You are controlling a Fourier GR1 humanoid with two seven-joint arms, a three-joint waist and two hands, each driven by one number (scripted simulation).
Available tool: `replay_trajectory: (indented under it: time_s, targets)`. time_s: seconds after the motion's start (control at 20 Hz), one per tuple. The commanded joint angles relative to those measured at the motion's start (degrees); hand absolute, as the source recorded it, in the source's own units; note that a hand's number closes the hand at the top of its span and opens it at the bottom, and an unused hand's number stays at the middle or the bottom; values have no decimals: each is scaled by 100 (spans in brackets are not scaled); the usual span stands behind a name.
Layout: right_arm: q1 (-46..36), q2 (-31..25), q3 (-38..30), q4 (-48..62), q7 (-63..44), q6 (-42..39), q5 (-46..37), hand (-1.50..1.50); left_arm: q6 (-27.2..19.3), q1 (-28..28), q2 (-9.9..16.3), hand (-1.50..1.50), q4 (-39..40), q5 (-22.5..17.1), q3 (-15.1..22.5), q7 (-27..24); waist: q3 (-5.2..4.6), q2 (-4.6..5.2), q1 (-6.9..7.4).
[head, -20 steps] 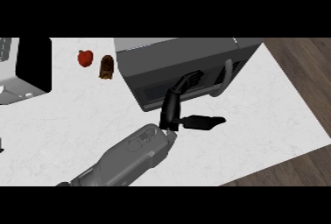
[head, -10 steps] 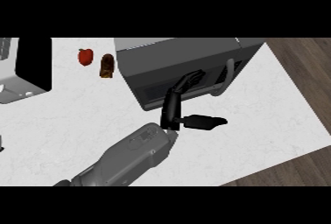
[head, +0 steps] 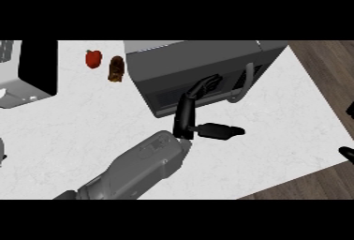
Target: Pick up the milk, place it into the microwave and close the microwave
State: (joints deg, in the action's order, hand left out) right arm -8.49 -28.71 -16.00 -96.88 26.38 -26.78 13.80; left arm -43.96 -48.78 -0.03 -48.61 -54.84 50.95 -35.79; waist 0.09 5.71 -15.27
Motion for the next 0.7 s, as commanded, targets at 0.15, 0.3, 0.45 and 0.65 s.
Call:
replay_trajectory:
  time_s: [0.15,0.3,0.45,0.65]
  targets:
    - [-158,93,71,435,-233,-361,668,-150,-65,-337,3,-150,496,-255,-353,-130,-14,67,-34]
    - [-203,-34,15,597,-303,-513,809,-150,-57,-359,3,-150,519,-346,-378,-209,-15,44,-72]
    - [-281,-117,-29,781,-370,-614,939,-150,-62,-333,3,-150,528,-428,-329,-259,-12,54,-110]
    - [-491,-243,-131,989,-454,-745,1207,-150,-72,-380,3,-150,529,-534,-341,-321,-14,32,-92]
